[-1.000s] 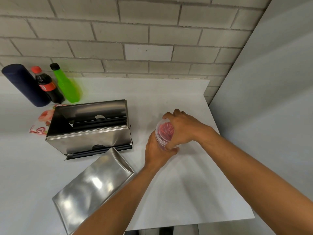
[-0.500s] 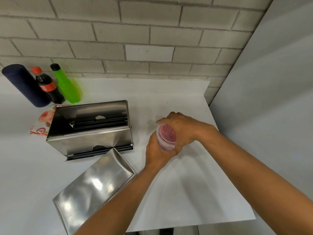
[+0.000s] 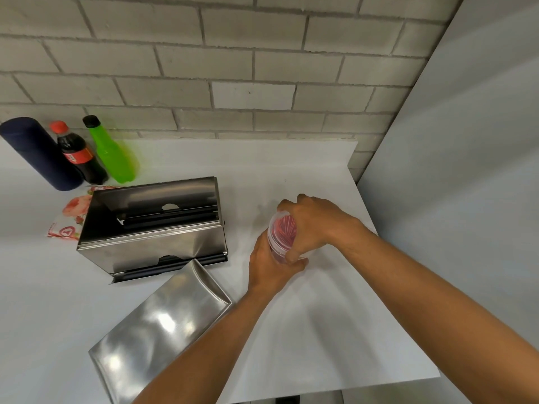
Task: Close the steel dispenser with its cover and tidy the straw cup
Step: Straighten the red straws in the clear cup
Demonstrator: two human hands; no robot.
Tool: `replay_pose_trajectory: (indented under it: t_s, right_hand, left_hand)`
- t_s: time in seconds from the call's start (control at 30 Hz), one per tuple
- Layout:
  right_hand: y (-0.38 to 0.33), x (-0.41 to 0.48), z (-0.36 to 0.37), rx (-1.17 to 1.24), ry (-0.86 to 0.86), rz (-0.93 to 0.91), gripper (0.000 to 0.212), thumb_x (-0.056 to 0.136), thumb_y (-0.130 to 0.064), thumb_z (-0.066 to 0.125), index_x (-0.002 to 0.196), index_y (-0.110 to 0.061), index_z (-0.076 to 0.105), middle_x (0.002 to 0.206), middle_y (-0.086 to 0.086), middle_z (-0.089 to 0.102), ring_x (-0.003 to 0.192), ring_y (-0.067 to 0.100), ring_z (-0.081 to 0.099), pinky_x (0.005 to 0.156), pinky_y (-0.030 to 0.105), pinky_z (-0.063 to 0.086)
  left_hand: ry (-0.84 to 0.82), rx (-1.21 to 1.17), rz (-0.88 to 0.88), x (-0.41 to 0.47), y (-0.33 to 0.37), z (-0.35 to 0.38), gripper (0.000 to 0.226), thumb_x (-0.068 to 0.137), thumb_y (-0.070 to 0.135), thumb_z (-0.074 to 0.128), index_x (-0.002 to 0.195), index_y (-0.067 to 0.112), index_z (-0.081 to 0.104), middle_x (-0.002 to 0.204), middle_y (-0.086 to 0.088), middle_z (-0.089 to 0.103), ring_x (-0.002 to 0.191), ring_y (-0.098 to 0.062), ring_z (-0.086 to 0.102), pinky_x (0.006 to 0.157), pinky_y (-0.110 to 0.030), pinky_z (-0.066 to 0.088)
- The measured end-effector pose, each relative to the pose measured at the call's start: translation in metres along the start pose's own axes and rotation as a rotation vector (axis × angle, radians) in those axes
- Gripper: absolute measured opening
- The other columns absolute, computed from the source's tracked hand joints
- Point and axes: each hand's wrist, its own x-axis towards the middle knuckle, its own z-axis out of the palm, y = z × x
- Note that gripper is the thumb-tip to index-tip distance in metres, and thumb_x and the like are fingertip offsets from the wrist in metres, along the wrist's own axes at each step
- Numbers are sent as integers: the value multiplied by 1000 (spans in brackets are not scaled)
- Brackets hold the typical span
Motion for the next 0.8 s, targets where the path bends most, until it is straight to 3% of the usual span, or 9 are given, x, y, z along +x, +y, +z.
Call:
replay_pose_trajectory:
  t_s: [0.1,0.3,0.53,0.67,0.8]
  right_hand:
    - [0,1,0,16,-3,7,119,34,-59,82,143,-36,39,108,-5,42,94,21,51,61,29,45]
    - [6,2,-1,78,-57,-20,120,41,-53,91,147,-39,34,116,-4,38,108,21,46,73,34,53]
    - [5,7,-7,63,-146,-61,123,44,-36,101,147,-41,35,123,-1,39,116,23,42,81,41,57]
    - [7,8,-9,58,-189,-104,120,48,-22,101,146,-43,36,128,-1,39,121,25,40,84,43,58]
    - [6,11,-11,20,-238,-142,121,48,-12,99,145,-45,37,130,-3,38,122,24,41,84,44,58]
  left_hand:
    - [-10,-4,-4,0,0,0,102,46,48,103,135,33,56,118,15,69,104,-7,69,81,-14,59]
    - [-33,-2,3,2,-2,-4,105,46,48,102,138,34,54,120,16,67,104,-5,67,81,-13,58]
    - [-52,-15,-6,5,-4,-4,102,46,46,102,137,36,57,119,19,68,105,2,67,80,-11,57]
    - [-67,-25,-3,5,-4,-6,99,46,45,102,132,45,52,115,23,67,104,14,62,76,-5,52]
    - [-84,-31,2,8,-6,-7,102,48,38,104,137,39,54,119,16,70,107,0,67,84,-16,58]
